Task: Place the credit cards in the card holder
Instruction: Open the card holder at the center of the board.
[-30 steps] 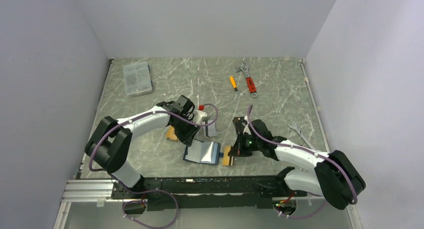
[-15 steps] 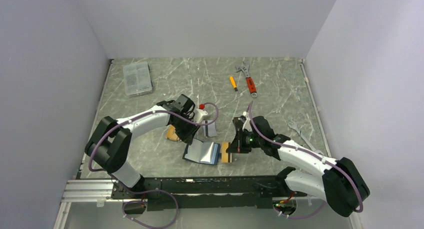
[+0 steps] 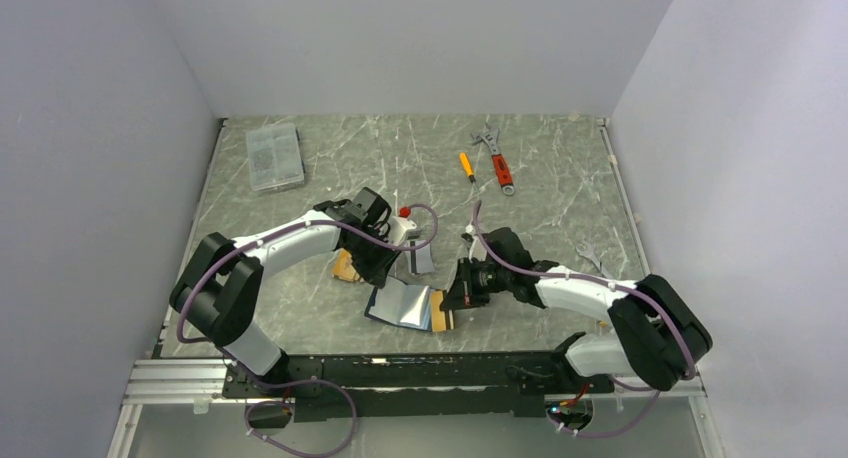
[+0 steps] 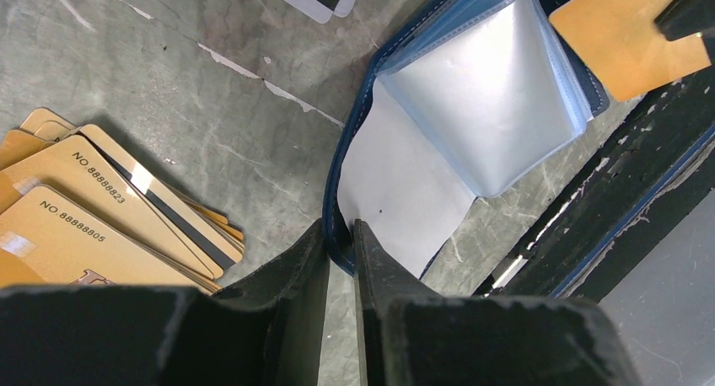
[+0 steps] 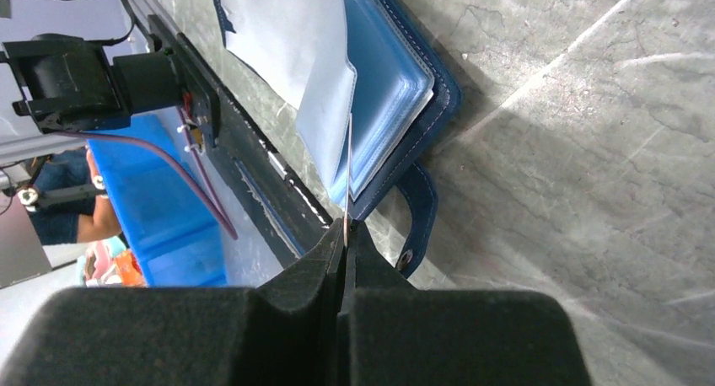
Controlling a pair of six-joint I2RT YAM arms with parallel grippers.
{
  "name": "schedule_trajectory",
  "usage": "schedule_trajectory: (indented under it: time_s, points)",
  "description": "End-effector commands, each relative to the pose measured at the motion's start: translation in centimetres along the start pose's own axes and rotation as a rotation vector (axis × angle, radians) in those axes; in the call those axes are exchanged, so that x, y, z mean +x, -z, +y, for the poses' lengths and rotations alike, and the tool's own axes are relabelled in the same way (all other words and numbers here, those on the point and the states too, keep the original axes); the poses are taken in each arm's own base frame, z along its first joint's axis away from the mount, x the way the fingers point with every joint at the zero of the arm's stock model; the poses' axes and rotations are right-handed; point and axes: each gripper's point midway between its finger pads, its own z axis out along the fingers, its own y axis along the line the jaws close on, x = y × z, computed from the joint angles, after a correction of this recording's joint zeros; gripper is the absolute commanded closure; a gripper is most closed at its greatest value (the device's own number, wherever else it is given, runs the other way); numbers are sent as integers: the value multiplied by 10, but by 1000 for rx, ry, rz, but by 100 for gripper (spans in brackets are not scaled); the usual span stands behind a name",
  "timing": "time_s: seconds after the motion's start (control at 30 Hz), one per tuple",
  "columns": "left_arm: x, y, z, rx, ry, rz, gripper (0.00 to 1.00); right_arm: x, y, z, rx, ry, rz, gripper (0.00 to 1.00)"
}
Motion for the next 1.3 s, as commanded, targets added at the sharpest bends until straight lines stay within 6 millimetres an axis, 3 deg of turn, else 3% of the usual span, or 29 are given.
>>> schedule_trajectory:
  time_s: [0.0, 0.2, 0.37, 0.57, 0.73, 0.9, 1.13, 1.27]
  points:
    - [-19, 10, -2, -9, -36, -56, 78, -11, -6, 15, -73, 54, -4, 100]
    - [-20, 8, -2, -7, -40, -53, 79, -8, -14, 12, -80, 31, 29, 100]
    - [-20, 9, -3, 0, -46, -51, 76, -9, -20, 28, -113, 86, 51, 100]
    - [-21, 11, -14, 70, -49, -58, 63, -2, -28, 54, -151, 172, 82, 100]
    - [-21, 19, -24, 153, -79, -106, 49, -2, -38, 52, -150, 169, 102, 100]
    - [-19, 28, -28, 253, -98, -144, 41, -8, -49, 55, -162, 172, 110, 100]
    - [-14, 32, -26, 309, -80, -146, 39, -23, -63, 69, -192, 197, 109, 100]
    - [-13, 31, -24, 305, -77, -150, 39, -22, -70, 64, -180, 188, 126, 100]
